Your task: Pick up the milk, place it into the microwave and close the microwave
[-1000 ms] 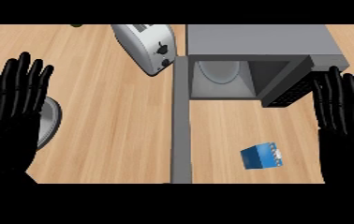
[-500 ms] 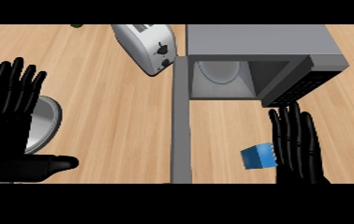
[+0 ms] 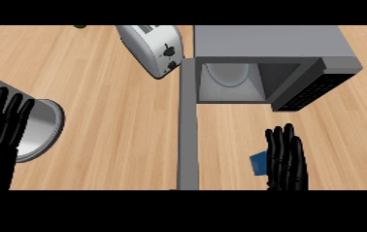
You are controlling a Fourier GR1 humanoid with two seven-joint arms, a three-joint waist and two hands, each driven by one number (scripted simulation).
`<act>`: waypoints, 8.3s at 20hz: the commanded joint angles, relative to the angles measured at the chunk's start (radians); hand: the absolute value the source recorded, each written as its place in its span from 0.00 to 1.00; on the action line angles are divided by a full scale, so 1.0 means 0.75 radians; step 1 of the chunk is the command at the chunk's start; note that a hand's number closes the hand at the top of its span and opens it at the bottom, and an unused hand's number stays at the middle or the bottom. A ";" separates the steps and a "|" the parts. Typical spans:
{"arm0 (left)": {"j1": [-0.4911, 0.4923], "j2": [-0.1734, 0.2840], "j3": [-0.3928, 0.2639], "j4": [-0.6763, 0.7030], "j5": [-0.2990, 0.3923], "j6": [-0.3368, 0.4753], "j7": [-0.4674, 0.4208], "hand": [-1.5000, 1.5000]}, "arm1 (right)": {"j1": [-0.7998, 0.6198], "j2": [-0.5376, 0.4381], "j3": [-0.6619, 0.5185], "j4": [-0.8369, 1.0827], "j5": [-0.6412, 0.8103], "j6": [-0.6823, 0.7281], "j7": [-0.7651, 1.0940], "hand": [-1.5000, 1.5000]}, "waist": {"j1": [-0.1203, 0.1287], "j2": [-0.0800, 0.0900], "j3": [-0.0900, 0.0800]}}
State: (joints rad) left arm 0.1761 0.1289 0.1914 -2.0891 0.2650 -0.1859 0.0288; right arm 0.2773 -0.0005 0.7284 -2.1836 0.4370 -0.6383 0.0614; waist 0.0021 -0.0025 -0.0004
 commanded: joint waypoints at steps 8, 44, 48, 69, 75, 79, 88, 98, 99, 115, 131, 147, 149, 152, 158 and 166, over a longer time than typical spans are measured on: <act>0.214 -0.039 0.051 -0.039 0.044 -0.127 -0.119 0.00 | 0.013 0.000 -0.080 0.143 0.187 -0.226 0.004 0.00 | 0.003 0.002 0.000; 0.279 -0.104 0.137 -0.126 0.047 -0.259 -0.097 0.00 | 0.154 -0.175 -0.654 0.877 -0.716 0.053 -0.906 0.00 | -0.002 0.003 0.001; 0.402 -0.171 0.091 -0.048 -0.050 -0.315 -0.275 0.00 | 0.043 -0.179 -0.750 1.008 -0.730 0.077 -0.918 0.00 | 0.003 0.002 0.000; 0.299 -0.162 0.141 0.030 -0.040 -0.325 -0.246 0.00 | -0.224 -0.094 -0.981 1.701 -0.873 0.453 -1.289 0.00 | 0.002 0.003 0.001; 0.335 -0.099 0.212 -0.089 0.123 -0.336 -0.103 0.00 | -0.274 -0.042 -1.040 1.798 -0.914 0.526 -1.471 0.00 | 0.002 0.003 0.001; 0.353 -0.171 0.145 -0.051 0.006 -0.334 -0.209 0.00 | -0.343 -0.084 -1.087 1.849 -0.996 0.702 -1.456 1.00 | 0.004 0.003 0.001; 0.317 -0.124 0.191 -0.035 0.042 -0.346 -0.193 0.00 | -0.349 -0.002 -0.976 1.786 -1.080 0.744 -1.507 1.00 | 0.002 0.003 0.001; 0.350 -0.127 0.206 -0.054 0.076 -0.372 -0.198 0.00 | -0.577 -0.225 -0.944 1.704 -1.065 1.110 -1.121 1.00 | 0.023 0.005 0.001; 0.372 -0.129 0.226 -0.026 0.073 -0.392 -0.223 0.00 | -0.541 -0.242 -0.924 1.705 -1.026 1.125 -1.164 1.00 | 0.014 0.003 0.001; 0.342 -0.095 0.364 0.064 0.165 -0.489 -0.252 0.00 | -0.214 -0.126 -0.660 0.723 -0.901 0.804 -0.556 1.00 | -0.005 0.000 -0.001; 0.372 -0.105 0.475 0.025 0.240 -0.521 -0.164 0.00 | -0.528 0.000 -0.537 0.721 -0.683 0.346 -0.316 1.00 | 0.007 0.003 0.000; 0.237 -0.046 0.511 0.223 0.177 -0.586 -0.212 0.00 | -1.157 -0.001 -0.901 1.773 -0.796 0.257 -0.626 1.00 | 0.021 0.009 0.001; 0.211 -0.024 0.505 0.210 0.199 -0.572 -0.160 0.00 | -1.209 -0.001 -0.949 1.926 -0.823 0.315 -0.735 1.00 | 0.022 0.010 0.002; 0.198 -0.010 0.525 0.281 0.167 -0.602 -0.212 0.00 | -1.321 -0.036 -1.003 2.083 -0.823 0.362 -0.828 1.00 | 0.027 0.011 0.001; 0.215 -0.017 0.526 0.230 0.183 -0.604 -0.192 0.00 | -1.457 -0.100 -1.092 2.377 -0.797 0.389 -1.100 1.00 | 0.059 0.024 0.003; 0.247 -0.023 0.552 0.297 0.199 -0.675 -0.259 0.00 | -1.654 -0.112 -1.076 2.585 -0.683 0.153 -1.109 1.00 | 0.082 0.027 0.002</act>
State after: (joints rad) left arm 0.3232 0.1154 0.5824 -1.8758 0.4048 -0.6569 -0.1284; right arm -0.8928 -0.0622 -0.0859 -0.3152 -0.1145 -0.4650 -0.7721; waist 0.0486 0.0164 0.0014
